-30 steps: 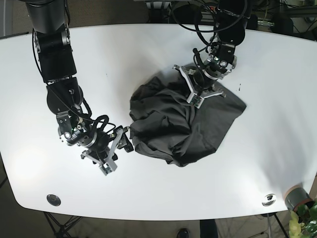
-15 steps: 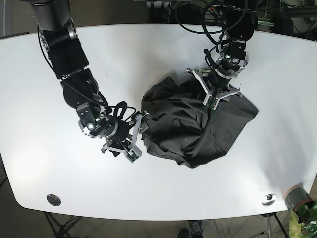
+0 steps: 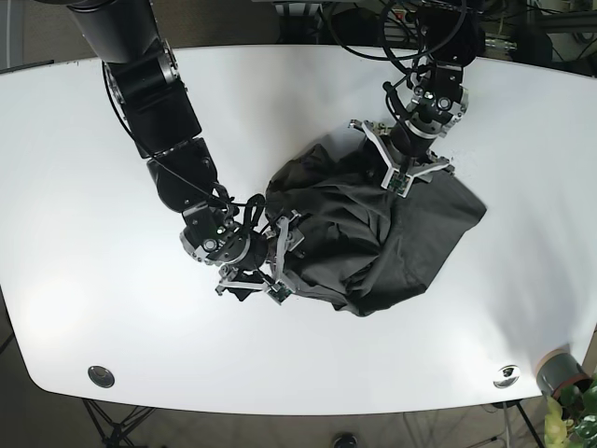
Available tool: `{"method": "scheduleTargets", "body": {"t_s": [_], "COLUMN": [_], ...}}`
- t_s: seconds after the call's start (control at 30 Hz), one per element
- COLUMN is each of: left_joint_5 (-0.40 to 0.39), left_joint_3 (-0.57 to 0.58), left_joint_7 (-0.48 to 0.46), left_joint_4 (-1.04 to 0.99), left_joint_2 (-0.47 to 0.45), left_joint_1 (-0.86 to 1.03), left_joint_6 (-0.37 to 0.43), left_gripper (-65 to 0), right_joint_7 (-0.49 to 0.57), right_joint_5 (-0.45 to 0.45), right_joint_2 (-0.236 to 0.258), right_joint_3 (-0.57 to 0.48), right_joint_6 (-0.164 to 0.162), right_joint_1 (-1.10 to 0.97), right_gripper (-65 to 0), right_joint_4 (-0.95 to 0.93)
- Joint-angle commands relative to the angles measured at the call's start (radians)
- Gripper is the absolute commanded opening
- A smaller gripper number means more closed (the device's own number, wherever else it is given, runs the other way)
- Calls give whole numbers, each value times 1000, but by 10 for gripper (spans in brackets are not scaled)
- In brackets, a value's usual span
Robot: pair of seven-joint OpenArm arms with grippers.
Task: Fold the T-shirt properly
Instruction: 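Grasp the dark grey shirt's edges with both grippers, then lift the dark grey shirt with both grippers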
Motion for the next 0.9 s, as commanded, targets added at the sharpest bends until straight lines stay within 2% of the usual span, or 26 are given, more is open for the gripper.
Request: {"method": "scheduleTargets", "body": {"t_s": [0.0, 0.07, 0.23, 0.3, 0.47, 0.7, 0.8, 0.87], "left_joint_5": [-7, -7, -7, -7, -7, -7, -7, -7], "left_joint_3": [-3, -3, -3, -3, -3, -3, -4, -4], "left_joint_7": [-23, -24, -24, -24, -24, -24, -24, -24], "left_joint_4": [23, 39, 63, 63, 68, 141, 146, 146], "left_joint_2": [-3, -3, -3, -3, -1, -3, -3, -3], "left_joint_1": [7, 23, 44, 49, 61, 127, 139, 156], "left_joint_6": [2, 2, 2, 2, 2, 2, 2, 2], "left_gripper": [-369, -369, -369, -369, -369, -369, -369, -369], "right_joint_7": [37, 39, 98, 106, 126, 197, 232, 244], "right_joint_5": [9, 9, 10, 10, 10, 7, 10, 3], "right_joint_2": [-10, -10, -11, -26, -54, -73, -73, -73], "right_joint_3": [74, 108, 111, 111, 114, 114, 115, 115], "right_joint_6": [2, 9, 9, 9, 9, -1, -1, -1], "right_joint_1": [38, 38, 40, 40, 54, 75, 84, 84], "right_gripper": [-179, -179, -179, -181, -255, -314, -384, -471], "right_joint_4": [-35, -55, -99, -116, -173, -246, -272, -272]}}
